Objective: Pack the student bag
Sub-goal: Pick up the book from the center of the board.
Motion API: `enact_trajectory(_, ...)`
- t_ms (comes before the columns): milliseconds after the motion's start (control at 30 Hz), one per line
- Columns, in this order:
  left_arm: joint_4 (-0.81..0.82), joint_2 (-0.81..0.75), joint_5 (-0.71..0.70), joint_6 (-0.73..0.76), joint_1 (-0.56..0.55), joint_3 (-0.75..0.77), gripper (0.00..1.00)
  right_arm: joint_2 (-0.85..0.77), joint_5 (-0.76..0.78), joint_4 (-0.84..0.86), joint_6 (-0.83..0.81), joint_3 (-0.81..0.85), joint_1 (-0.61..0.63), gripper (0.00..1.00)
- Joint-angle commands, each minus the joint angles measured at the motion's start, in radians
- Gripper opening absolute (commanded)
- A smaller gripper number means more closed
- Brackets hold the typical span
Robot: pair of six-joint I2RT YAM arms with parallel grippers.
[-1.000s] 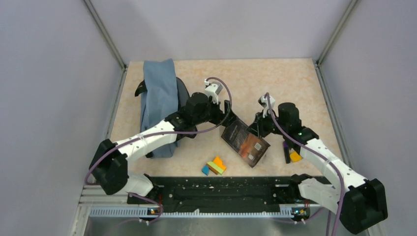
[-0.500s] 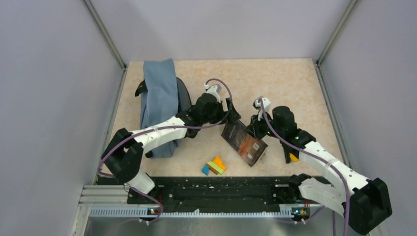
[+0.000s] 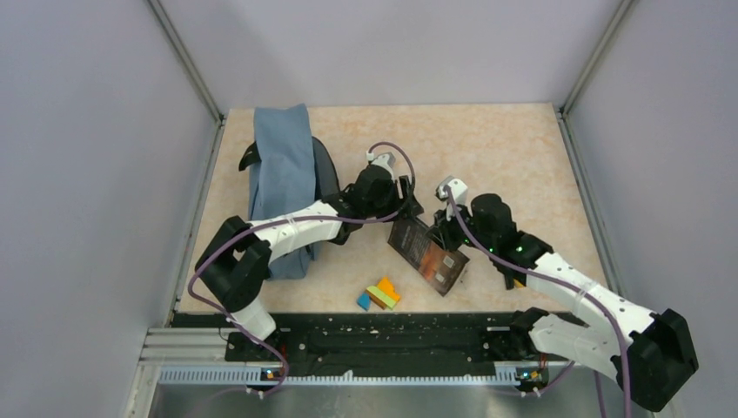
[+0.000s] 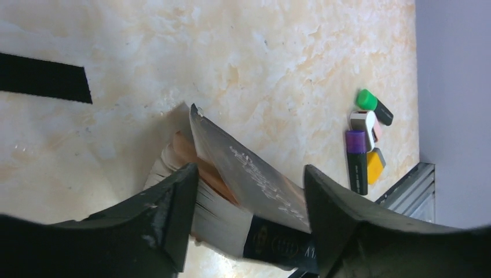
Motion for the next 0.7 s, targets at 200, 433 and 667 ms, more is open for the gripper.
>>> enact_trajectory(200, -0.041, 0.016, 0.039, -0.008, 0.002, 0.069, 0.26, 0.033, 0.111, 0.056, -0.029, 0.034, 0.063, 0.0)
enact_trajectory(433, -0.048, 0.011, 0.053, 0.0, 0.002, 0.074, 0.11, 0.045, 0.094, 0.046, -0.029, 0.037, 0.065, 0.17)
enact_trajectory(667, -0.045, 0.006, 0.059, 0.006, 0.002, 0.072, 0.0, 0.089, 0.067, 0.017, -0.064, 0.053, 0.065, 0.45)
